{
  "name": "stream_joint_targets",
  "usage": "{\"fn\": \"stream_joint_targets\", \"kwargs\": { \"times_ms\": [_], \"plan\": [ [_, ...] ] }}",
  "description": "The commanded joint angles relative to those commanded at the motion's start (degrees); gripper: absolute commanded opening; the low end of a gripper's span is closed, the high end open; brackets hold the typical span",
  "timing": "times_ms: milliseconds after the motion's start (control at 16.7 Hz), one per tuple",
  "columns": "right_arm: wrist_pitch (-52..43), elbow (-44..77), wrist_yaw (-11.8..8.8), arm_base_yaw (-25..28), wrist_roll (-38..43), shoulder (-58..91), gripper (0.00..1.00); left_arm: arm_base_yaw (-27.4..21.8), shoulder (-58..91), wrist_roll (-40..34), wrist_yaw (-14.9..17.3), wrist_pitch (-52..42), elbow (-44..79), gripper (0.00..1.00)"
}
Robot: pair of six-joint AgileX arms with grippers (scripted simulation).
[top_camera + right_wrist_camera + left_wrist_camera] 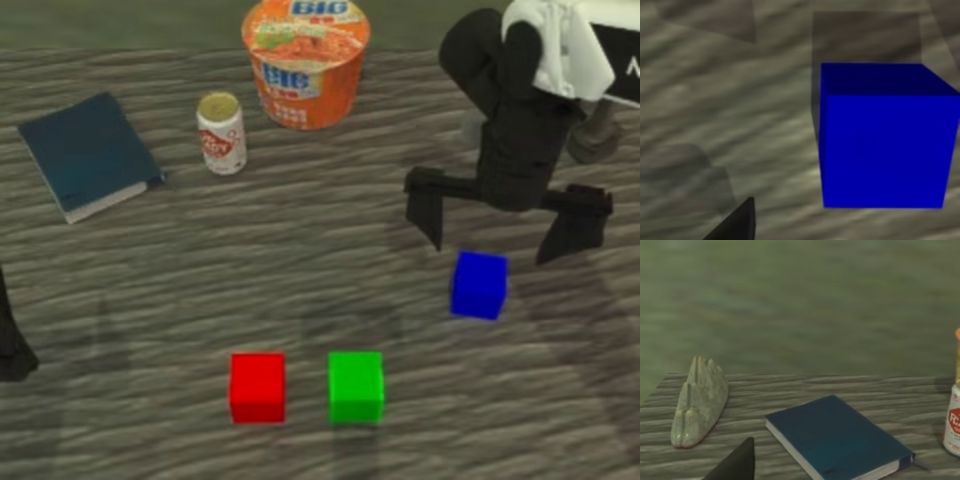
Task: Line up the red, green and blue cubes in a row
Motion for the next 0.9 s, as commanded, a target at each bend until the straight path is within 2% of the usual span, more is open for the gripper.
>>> {"fn": "stream_joint_targets", "kwargs": {
  "times_ms": [420, 900],
  "plan": [
    [1.0, -0.6, 0.0, -0.2, 0.0, 0.5, 1.0, 0.1, -0.3, -0.1, 0.0, 0.2, -0.2, 1.0],
    [15.2, -8.9, 0.1, 0.1, 0.2, 6.4, 1.0, 0.1, -0.3, -0.1, 0.0, 0.2, -0.2, 1.0]
  ]
}}
